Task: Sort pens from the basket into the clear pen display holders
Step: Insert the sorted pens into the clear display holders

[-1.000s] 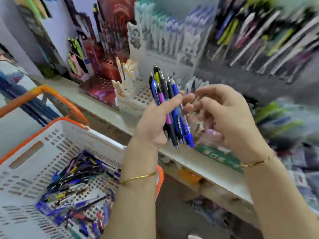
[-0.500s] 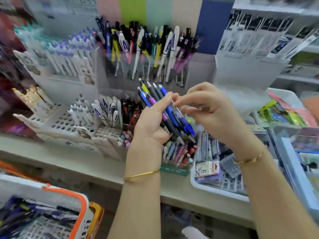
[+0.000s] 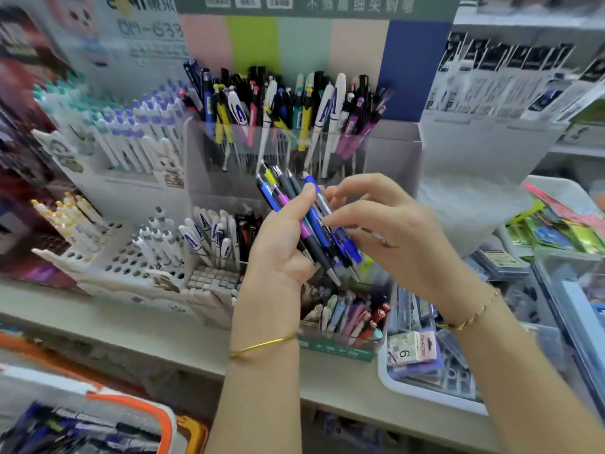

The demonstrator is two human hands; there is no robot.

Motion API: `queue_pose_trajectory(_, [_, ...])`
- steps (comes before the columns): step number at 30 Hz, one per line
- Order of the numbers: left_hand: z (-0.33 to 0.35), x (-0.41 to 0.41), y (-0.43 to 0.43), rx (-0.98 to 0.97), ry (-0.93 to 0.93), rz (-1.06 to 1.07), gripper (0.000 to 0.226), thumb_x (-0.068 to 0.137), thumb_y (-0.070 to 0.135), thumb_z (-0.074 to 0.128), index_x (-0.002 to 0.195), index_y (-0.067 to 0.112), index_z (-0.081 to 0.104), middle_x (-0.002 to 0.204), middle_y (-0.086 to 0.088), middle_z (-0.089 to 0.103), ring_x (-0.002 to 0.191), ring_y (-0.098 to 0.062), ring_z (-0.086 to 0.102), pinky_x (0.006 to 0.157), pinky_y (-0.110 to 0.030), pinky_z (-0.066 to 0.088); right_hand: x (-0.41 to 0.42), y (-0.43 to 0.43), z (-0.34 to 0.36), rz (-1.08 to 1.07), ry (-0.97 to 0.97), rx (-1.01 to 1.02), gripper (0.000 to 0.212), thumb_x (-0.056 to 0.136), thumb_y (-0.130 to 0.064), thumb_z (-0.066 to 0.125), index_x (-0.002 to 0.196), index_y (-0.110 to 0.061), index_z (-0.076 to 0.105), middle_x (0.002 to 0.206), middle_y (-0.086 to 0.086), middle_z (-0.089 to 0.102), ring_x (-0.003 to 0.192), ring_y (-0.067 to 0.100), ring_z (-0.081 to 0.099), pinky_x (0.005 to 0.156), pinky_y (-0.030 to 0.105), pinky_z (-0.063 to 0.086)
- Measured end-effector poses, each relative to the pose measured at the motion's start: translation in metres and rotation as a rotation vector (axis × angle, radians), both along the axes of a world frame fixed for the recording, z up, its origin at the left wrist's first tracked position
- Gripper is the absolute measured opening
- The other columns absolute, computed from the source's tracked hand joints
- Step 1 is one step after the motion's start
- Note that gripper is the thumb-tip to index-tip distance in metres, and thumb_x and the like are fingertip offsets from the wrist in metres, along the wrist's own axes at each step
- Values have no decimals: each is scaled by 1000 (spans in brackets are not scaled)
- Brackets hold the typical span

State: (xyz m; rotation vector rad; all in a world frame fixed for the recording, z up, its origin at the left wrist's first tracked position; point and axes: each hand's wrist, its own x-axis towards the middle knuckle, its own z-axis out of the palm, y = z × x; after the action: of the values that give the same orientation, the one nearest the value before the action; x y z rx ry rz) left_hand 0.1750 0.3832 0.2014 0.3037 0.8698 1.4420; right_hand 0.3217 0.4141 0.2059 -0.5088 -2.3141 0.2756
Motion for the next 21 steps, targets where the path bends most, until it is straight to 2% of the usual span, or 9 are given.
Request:
queue_pose_trajectory(3, [-1,-4,1,-7,-64,34,23,97,21,52,85,4,63,73,-8,70,65,-19,70,64,-32,59,-12,1,3,28,185,-66,18,88,5,59,102,-1,69,112,15,57,95,21,63,78,33,55])
queue_pose_trajectory(5, [-2,-7,2,-16,-89,67,22,98,15,51,83,3,61,67,-7,66,59,-15,68,61,-31,60,-19,1,7,-2,352,-147,16,90,3,59,104,-3,65,109,15,60,91,18,64,78,29,55])
queue_pose_trajectory(9, [-7,-20,4,0,-97,121,13,98,8,52,94,0,61,67,-6,60,57,-14,67,59,-34,61,-26,1,16,-63,473,-289,13,94,-3,51,101,-13,57,101,11,64,91,21,65,82,42,53])
queue_pose_trajectory(12, [-9,-28,4,48,-68,128,9,97,3,50,99,1,59,70,-7,67,61,-14,69,58,-32,59,-35,-4,20,-55,429,-429,16,97,-8,41,97,-24,46,80,12,58,70,18,62,69,38,52])
queue_pose_trajectory(14, [-9,-31,3,80,-41,123,9,97,2,49,101,1,57,75,-9,71,66,-17,71,60,-32,60,-42,-4,18,-94,371,-512,12,98,-12,38,93,-22,45,67,-1,49,54,11,51,54,32,43])
queue_pose_trajectory(15, [-8,-32,3,97,-31,114,10,98,2,48,102,2,57,78,-10,72,69,-19,72,61,-32,60,-46,-3,18,-127,327,-564,12,98,-13,39,92,-20,46,65,-7,46,51,6,45,51,27,38])
queue_pose_trajectory(18, [-9,-34,4,125,20,114,11,98,5,49,95,5,59,88,-12,73,78,-23,72,67,-36,60,-56,-1,13,-197,165,-733,11,95,-12,49,90,-20,52,72,-11,56,50,-3,47,49,12,34])
queue_pose_trajectory(21, [-9,-37,3,114,85,164,15,97,9,52,88,7,64,97,-14,73,90,-27,70,76,-42,59,-66,-4,8,-281,93,-716,9,91,-22,61,93,-18,53,79,-9,54,58,-5,48,52,10,38])
